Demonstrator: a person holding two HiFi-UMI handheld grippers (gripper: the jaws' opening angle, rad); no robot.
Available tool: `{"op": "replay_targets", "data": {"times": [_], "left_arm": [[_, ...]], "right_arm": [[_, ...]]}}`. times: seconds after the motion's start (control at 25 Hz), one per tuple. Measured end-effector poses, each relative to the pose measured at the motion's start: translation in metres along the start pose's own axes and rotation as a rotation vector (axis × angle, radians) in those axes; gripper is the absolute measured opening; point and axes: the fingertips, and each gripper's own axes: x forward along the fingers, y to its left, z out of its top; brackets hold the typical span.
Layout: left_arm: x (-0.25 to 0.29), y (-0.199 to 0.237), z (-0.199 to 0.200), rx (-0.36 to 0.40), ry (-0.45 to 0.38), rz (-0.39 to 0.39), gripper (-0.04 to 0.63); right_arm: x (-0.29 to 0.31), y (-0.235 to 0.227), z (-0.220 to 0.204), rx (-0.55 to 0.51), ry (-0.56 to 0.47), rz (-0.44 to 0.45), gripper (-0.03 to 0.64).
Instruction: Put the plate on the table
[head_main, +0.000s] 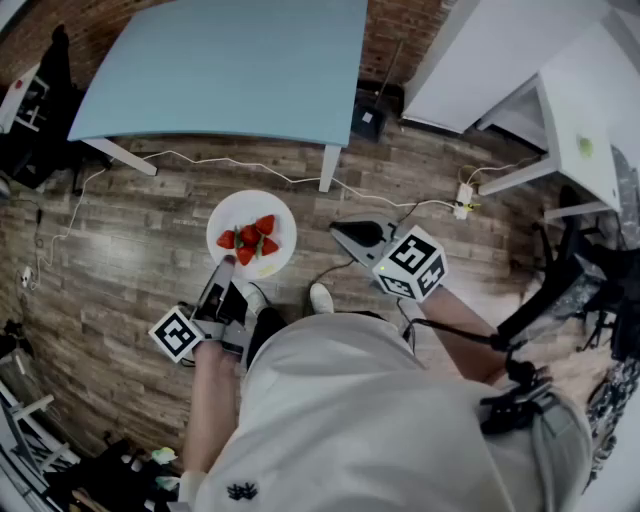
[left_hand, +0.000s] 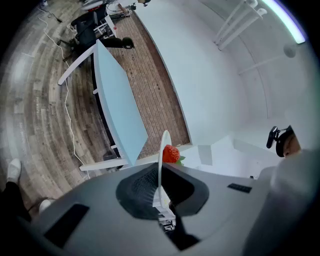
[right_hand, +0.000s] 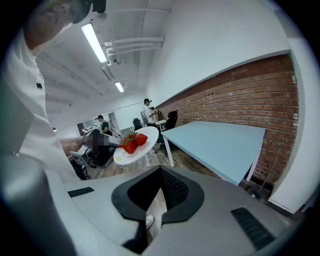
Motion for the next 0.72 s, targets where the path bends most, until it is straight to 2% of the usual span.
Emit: {"op": "replay_targets", "data": {"times": [0.2,0.36,0.6,0.72], "left_arm": [[-0.021,0.007,0.015,0.008,-0.035,0.020,0.011],[-0.031,0.015,0.032,0.029,-0.043,0.011,0.010],[-0.062,0.030,0.095,0.066,-0.030,0.014,0.011],[-0.071,0.029,0.121,0.091,-0.007,-0.022,0.010]], "right_arm": [[0.026,0.015,0.007,-0.020,0.009,0.046,0.008],[0.046,0.019,0.017,-0.061,-0.005,0.026,0.009],[0.099,0.050,0.056,-0.091,-0.025,0.003,0.010],[0.120,0.067,0.074,-0.110,-0.047,-0.024,0.017]]}}
